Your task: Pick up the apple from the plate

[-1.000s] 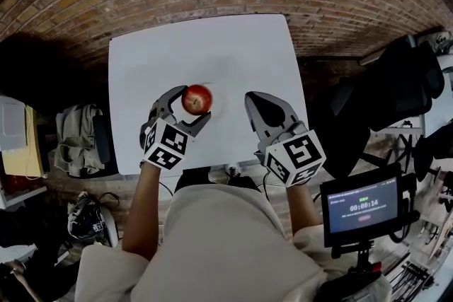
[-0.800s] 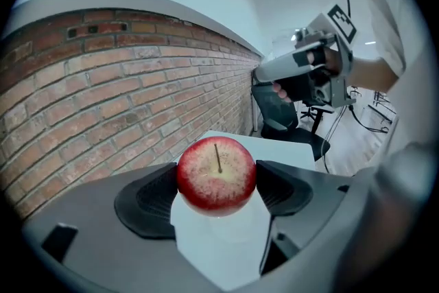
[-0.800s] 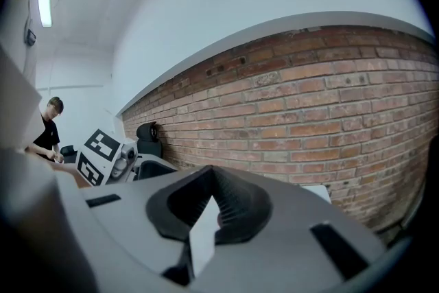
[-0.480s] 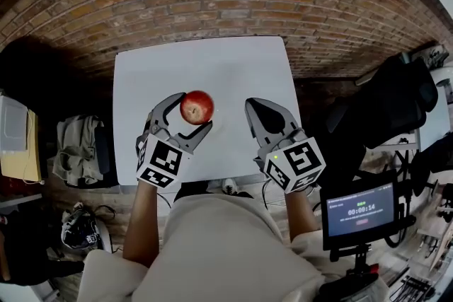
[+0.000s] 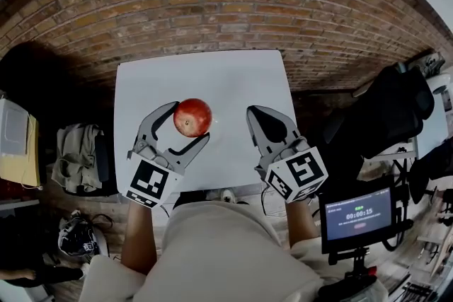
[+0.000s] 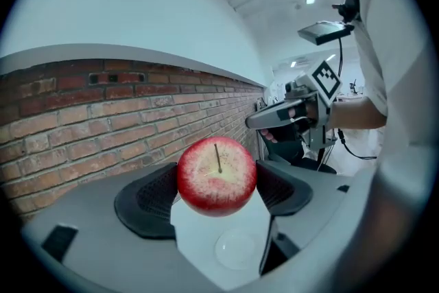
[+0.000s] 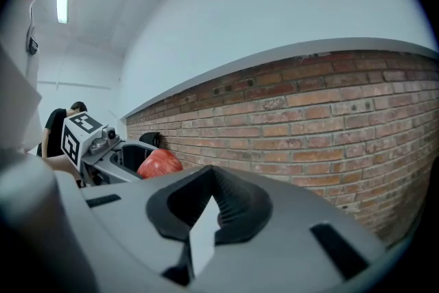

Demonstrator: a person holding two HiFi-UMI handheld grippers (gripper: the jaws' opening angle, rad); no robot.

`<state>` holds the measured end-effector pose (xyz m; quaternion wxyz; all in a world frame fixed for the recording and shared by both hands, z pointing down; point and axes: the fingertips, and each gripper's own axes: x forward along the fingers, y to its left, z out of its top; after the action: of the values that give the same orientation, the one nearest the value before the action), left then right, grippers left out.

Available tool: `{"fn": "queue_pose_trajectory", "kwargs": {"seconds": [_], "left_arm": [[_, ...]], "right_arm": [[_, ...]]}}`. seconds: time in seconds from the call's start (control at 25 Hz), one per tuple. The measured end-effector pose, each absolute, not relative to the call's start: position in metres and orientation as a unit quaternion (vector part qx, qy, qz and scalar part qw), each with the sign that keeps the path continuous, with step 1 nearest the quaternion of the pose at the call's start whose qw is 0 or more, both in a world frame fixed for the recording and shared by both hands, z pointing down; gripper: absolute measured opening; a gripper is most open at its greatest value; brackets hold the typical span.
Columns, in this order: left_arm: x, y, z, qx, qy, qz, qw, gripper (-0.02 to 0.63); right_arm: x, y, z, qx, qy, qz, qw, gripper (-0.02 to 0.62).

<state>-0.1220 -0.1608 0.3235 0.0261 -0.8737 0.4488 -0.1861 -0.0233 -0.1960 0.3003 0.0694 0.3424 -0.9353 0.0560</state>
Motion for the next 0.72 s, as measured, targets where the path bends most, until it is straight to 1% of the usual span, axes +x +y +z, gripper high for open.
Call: {"fn": "queue_pose_trajectory", "kwargs": {"seconds": [0.2, 0.36, 0.72], "left_arm": [[-0.132, -0.156, 0.305, -0.873, 0.462, -0.152, 0.031, 0.353], [-0.136, -0.154, 0.300, -0.875, 0.466, -0.128, 0.017, 0.353], [-0.140, -0.152, 0.295, -0.879, 0.465, -0.105, 0.005, 0.353]], "right_arm": [[-0.026, -0.194, 0.294, 0.340, -0.937, 0.053, 0.064, 0.000], [-0.029, -0.192, 0.291, 0.337, -0.938, 0.050, 0.062, 0.000], [-0.034, -0.190, 0.291, 0.337, -0.938, 0.050, 0.066, 0.000]]}}
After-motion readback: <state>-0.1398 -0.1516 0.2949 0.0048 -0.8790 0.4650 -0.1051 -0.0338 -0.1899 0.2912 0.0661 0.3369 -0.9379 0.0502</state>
